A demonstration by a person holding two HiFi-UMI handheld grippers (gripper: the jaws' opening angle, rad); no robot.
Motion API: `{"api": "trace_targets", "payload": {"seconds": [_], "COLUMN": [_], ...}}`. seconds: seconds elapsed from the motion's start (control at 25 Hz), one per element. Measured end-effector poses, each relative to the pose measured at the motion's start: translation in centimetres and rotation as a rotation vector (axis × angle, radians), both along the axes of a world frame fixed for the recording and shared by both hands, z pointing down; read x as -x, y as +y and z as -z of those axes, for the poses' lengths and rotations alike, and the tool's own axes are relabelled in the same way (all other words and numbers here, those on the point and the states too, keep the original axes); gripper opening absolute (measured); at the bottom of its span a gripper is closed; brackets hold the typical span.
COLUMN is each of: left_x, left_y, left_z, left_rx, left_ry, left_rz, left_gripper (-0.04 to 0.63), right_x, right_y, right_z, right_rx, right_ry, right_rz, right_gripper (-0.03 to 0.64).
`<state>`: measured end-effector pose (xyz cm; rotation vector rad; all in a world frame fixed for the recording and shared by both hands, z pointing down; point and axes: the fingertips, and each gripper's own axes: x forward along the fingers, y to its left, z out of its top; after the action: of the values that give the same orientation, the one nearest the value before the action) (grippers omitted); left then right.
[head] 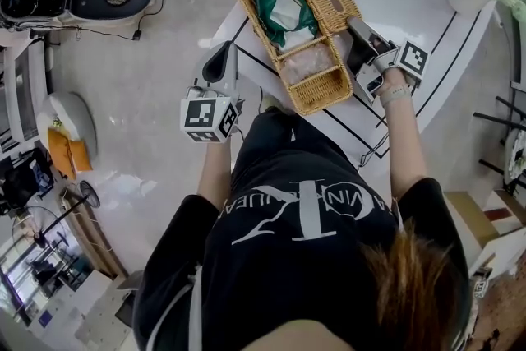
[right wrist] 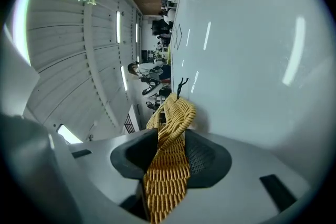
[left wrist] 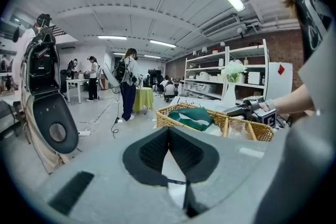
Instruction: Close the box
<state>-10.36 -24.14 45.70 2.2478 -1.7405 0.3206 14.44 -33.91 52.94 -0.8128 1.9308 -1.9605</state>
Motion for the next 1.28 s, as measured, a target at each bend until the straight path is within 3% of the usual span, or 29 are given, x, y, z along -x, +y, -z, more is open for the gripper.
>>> {"api": "trace_targets", "payload": {"seconds": [0.44,0.88,1.04,1.28], "left_x": [1.2,3.2,3.6,4.2], "left_y": [-0.3,-1.0,-1.4,-1.7], "left_z": [1.3,3.3,3.9,4.0], "left_rx": [-0.044,-0.101,-0.121,-0.13], "left_ry": [0.02,0.058,0.072,0.089], "left_rz": [-0.047,-0.117,-0.145,-0.182], "left_gripper": [0.011,0.011,0.011,0.011], "right_x": [-1.5,0.2,0.6,2.4], "right_y": [-0.7,-0.1,0.9,1.7], "right_z": [4.0,10.3,10.9,12.5], "right_rx": [-0.16,-0.425,-0.381,-0.504], "right_ry": [0.113,0.382,0.455,0.594], "right_rz": [-0.08,-0.068,-0.12,-0.091], "right_gripper": [0.062,0.026,0.026,0.028]}}
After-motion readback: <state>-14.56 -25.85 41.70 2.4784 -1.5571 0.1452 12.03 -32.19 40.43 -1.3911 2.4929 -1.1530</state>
